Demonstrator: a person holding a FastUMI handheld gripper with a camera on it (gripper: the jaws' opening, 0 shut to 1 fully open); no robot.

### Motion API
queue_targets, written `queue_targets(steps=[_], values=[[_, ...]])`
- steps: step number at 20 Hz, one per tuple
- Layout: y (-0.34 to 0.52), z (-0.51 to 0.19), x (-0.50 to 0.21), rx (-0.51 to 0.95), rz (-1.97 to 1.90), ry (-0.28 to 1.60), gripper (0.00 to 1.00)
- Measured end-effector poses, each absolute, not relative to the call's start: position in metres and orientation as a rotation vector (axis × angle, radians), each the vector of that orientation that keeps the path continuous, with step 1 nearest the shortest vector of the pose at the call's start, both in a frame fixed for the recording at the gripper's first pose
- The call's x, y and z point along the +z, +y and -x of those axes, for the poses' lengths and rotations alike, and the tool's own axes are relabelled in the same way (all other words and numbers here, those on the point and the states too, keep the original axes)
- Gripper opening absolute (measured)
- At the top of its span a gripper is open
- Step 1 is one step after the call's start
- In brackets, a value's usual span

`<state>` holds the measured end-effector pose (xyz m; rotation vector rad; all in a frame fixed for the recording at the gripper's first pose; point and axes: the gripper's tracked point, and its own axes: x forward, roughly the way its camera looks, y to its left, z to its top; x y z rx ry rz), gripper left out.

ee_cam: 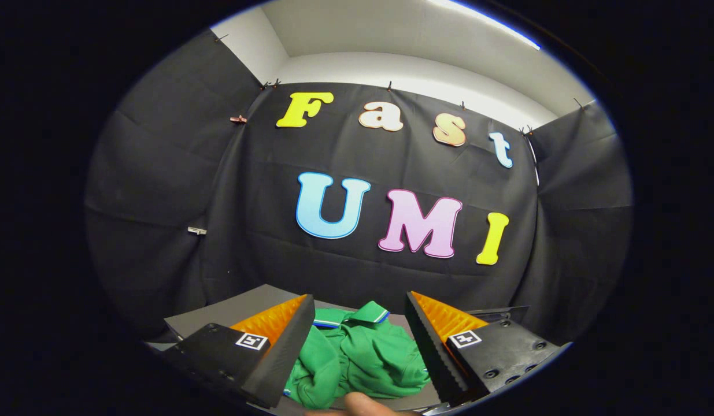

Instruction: Put the clothes into the washing machine and then close the washing machine lid.

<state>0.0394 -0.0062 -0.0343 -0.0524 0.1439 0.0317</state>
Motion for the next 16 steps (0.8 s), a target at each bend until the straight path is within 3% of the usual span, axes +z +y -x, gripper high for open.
queue_targets(steps=[6,13,16], values=[[-0.015,-0.069,-0.058,0.013,0.015,0.29,0.98],[0.002,-0.069,-0.181,0.109,-0.046,0.79,0.95],[0.003,-0.076,-0.183,0.109,-0.024,0.778,0.95]])
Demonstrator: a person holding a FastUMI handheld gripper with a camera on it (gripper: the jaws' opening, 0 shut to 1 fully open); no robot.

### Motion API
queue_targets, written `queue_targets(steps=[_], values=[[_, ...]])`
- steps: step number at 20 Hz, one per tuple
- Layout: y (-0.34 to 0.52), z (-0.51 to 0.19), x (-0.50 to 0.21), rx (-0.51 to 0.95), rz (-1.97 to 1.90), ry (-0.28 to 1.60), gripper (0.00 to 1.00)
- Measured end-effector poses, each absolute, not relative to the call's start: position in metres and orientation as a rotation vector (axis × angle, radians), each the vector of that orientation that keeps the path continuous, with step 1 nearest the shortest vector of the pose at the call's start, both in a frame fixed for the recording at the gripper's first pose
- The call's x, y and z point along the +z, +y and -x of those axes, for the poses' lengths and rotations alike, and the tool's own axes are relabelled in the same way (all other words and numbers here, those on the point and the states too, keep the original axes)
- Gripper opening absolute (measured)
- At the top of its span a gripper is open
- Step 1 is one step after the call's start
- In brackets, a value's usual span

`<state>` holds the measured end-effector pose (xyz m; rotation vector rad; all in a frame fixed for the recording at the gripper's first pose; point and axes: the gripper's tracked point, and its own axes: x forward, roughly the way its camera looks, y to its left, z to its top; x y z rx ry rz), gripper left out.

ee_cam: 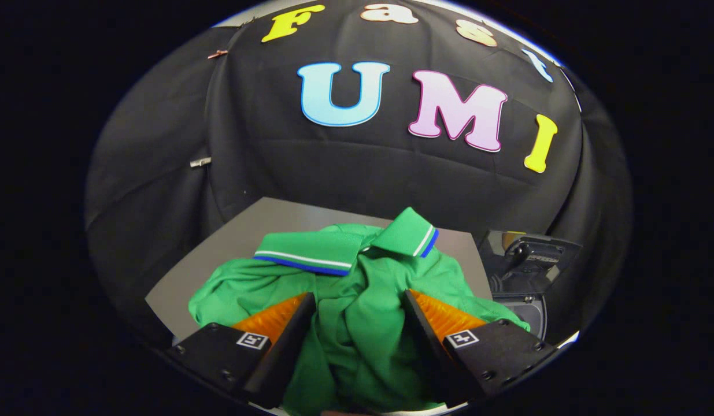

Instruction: Put the clothes into the washing machine and then close the washing machine lid.

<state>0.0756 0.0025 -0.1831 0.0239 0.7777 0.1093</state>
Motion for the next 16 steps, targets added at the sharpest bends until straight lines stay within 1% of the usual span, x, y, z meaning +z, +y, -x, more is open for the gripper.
queue_targets(steps=[1,3,7,8,9,13,16], values=[[0.0025,-0.0763,-0.1797,0.111,-0.031,0.765,0.96],[0.0025,-0.0763,-0.1795,0.098,-0.058,0.787,0.94],[0.0015,-0.0756,-0.1841,0.11,-0.041,0.828,0.94],[0.0014,-0.0745,-0.1814,0.114,-0.037,0.845,0.88],[0.0013,-0.0768,-0.1804,0.114,-0.032,0.846,0.88],[0.0066,-0.0743,-0.1788,0.11,0.015,0.874,0.21],[0.0045,-0.0784,-0.1815,0.125,0.006,0.879,0.2]])
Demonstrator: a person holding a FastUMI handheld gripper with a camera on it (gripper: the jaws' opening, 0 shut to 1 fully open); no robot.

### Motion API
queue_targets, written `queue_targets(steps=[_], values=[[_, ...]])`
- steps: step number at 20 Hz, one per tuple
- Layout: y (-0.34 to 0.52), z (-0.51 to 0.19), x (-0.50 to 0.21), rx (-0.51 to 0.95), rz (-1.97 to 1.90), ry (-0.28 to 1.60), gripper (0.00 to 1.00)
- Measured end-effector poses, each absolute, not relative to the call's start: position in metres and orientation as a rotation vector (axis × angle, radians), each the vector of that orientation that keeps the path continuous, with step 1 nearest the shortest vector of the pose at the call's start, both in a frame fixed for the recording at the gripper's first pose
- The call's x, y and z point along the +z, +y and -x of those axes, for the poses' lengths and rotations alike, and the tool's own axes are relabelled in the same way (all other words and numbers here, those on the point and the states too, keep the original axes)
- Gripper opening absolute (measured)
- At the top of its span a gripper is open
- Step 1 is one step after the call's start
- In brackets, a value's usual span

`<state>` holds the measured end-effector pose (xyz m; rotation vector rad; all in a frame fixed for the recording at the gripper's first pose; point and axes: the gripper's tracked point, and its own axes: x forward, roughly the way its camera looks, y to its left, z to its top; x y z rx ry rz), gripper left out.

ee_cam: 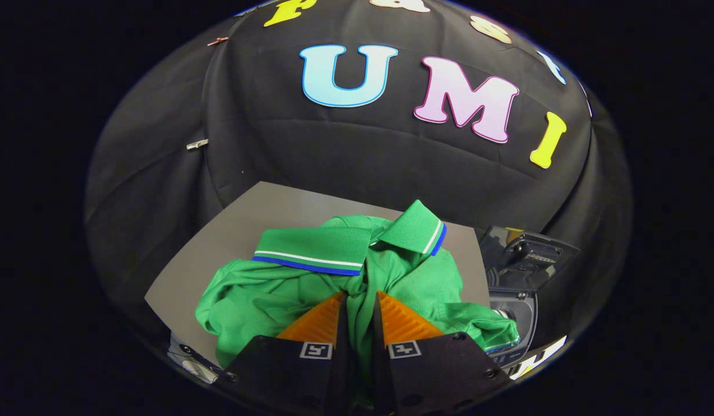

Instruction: Put the clothes into the washing machine and then close the washing machine lid.

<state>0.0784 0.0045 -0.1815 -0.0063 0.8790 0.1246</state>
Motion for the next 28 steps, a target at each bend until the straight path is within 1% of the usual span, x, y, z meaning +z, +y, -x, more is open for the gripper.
queue_targets(steps=[3,4,6,8,15,20,24,28], values=[[0.003,-0.081,-0.169,0.143,-0.018,0.875,0.2],[-0.005,-0.083,-0.164,0.127,-0.002,0.875,0.2],[-0.007,-0.085,-0.155,0.132,0.008,0.861,0.05],[-0.009,-0.089,-0.158,0.143,0.003,0.851,0.05],[-0.043,-0.087,-0.125,0.169,-0.001,0.766,0.05],[-0.076,-0.079,-0.126,0.24,0.037,0.744,0.05],[-0.114,-0.076,-0.127,0.309,-0.022,0.727,0.05],[-0.184,-0.087,-0.137,0.286,-0.065,0.764,0.05]])
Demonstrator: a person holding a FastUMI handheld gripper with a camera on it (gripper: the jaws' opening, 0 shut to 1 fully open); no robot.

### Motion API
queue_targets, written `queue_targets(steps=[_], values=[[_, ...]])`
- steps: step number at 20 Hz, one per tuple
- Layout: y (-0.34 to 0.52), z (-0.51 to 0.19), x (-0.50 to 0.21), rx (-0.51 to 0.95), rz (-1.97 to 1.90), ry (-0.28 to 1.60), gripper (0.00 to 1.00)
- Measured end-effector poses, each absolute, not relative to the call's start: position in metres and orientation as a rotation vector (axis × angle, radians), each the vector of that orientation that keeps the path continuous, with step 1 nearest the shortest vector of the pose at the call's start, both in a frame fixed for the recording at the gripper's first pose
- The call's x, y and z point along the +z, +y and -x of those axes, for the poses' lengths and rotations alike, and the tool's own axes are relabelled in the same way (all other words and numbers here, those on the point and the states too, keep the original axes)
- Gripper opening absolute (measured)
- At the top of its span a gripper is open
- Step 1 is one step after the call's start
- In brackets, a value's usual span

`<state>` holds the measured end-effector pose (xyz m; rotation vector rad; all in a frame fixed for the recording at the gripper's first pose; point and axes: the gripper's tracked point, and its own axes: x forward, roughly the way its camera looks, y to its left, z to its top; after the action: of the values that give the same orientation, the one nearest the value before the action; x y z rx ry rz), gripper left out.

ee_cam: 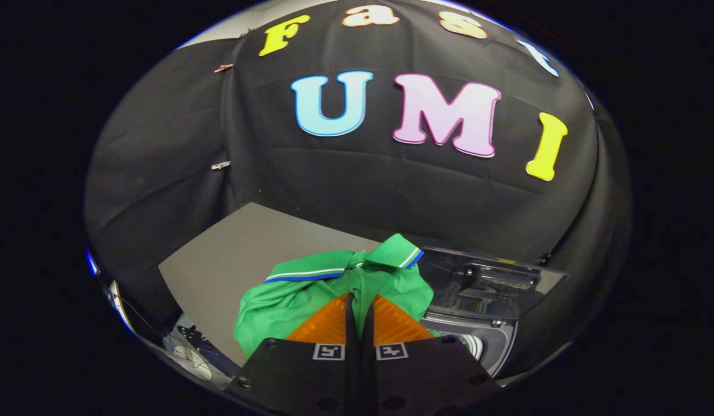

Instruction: Put the clothes into the washing machine and then close the washing machine lid.

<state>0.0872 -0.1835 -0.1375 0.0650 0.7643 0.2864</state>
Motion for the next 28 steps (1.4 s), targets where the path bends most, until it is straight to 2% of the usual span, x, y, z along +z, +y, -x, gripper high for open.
queue_targets(steps=[5,13,21,28], values=[[-0.276,-0.1,-0.156,0.239,0.042,0.708,0.05],[-0.329,-0.091,-0.239,0.315,0.023,0.793,0.05],[-0.377,-0.091,-0.32,0.235,0.049,0.886,0.05],[-0.382,-0.074,-0.385,0.147,0.029,0.995,0.05]])
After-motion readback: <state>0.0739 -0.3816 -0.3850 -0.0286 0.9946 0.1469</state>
